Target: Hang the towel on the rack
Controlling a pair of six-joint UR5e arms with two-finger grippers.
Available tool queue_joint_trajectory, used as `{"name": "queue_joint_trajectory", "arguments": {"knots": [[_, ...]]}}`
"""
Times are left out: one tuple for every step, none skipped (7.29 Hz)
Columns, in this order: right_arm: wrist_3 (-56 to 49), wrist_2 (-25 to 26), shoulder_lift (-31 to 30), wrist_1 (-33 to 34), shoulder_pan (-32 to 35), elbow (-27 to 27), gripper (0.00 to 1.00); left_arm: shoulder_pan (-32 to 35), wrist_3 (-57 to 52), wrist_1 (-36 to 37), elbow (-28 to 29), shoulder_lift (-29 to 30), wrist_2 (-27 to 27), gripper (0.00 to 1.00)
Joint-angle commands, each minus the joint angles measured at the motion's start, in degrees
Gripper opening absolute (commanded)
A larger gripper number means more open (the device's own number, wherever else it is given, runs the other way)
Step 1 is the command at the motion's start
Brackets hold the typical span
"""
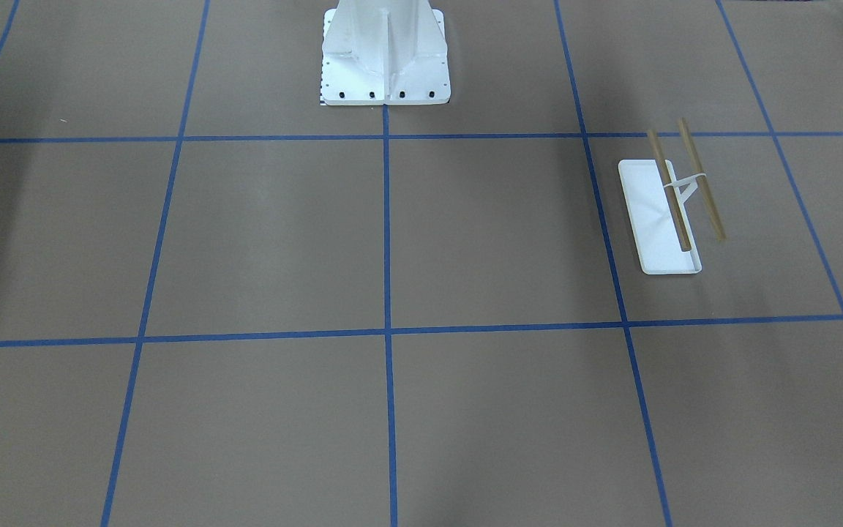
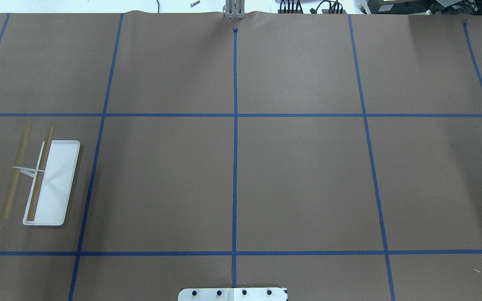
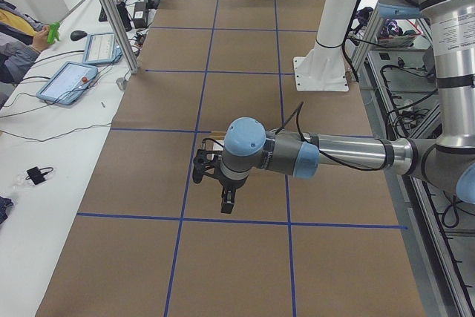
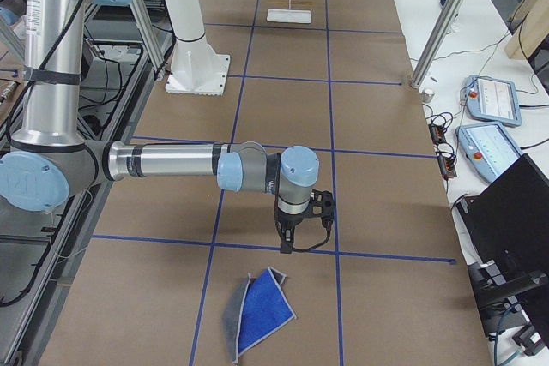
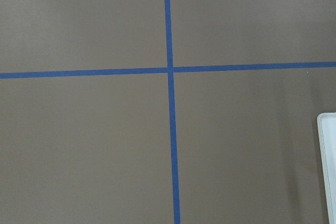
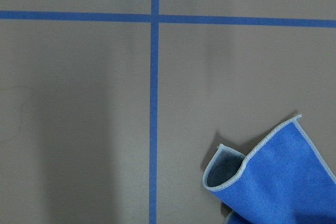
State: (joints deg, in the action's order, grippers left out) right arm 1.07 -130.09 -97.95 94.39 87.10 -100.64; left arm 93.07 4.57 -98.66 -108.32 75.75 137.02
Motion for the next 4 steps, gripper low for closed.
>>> {"name": "queue_joint_trajectory", "arguments": {"knots": [[0.1, -0.1, -0.1, 0.0, 0.0, -0.3, 1.0, 0.0, 0.0, -1.8, 0.3, -0.8, 0.1, 0.98], [0.2, -0.3, -0.1, 0.0, 0.0, -0.2, 1.0, -0.1, 0.1, -5.9, 1.2, -2.1, 0.1, 0.99], [0.5, -0.3, -0.3, 0.0, 0.0, -0.4, 1.0, -0.1, 0.2, -9.8, 1.5, -4.1, 0.1, 0.99], [0.7, -0.3, -0.3, 0.0, 0.0, -0.4, 1.0, -0.2, 0.3, -13.2, 2.1, -5.6, 0.1, 0.98]]}}
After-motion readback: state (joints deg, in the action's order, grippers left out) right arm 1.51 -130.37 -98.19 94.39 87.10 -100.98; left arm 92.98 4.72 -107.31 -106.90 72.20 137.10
